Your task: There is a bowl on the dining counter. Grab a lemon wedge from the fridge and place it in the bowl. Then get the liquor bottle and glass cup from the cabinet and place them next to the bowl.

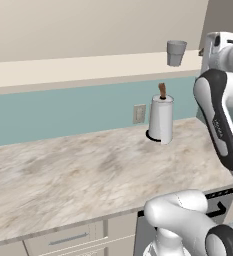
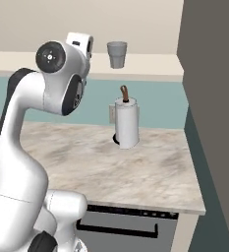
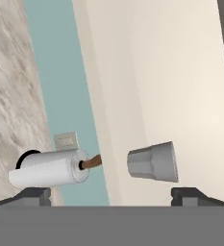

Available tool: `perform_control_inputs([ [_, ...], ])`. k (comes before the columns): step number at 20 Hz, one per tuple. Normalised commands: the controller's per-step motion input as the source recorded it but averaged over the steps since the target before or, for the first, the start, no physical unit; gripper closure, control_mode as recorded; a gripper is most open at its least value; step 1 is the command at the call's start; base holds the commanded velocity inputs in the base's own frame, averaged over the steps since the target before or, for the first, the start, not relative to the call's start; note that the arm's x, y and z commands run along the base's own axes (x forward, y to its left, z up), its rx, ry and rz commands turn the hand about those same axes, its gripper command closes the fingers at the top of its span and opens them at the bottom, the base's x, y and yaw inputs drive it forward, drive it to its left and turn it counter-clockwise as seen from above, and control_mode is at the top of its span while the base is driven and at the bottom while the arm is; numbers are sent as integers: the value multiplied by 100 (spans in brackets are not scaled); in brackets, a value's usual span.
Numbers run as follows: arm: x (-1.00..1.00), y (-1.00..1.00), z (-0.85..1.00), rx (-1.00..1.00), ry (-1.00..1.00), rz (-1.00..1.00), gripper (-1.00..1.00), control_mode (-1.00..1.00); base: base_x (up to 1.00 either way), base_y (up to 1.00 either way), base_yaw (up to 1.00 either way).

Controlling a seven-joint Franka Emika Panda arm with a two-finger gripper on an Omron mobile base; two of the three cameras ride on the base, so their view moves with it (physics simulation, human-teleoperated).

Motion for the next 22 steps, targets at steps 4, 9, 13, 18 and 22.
perform_control_inputs([
  [4,35,-17,0,-6,-7,9,-100,-100,0,0,0],
  [9,24,-27,2,-1,-2,10,-100,-100,0,0,0],
  [13,4,-21,25,-4,-1,3,-100,-100,0,0,0],
  [18,28,-2,22,-8,0,6,-100,-100,0,0,0],
  [22,40,0,4,-7,2,11,-100,-100,0,0,0],
])
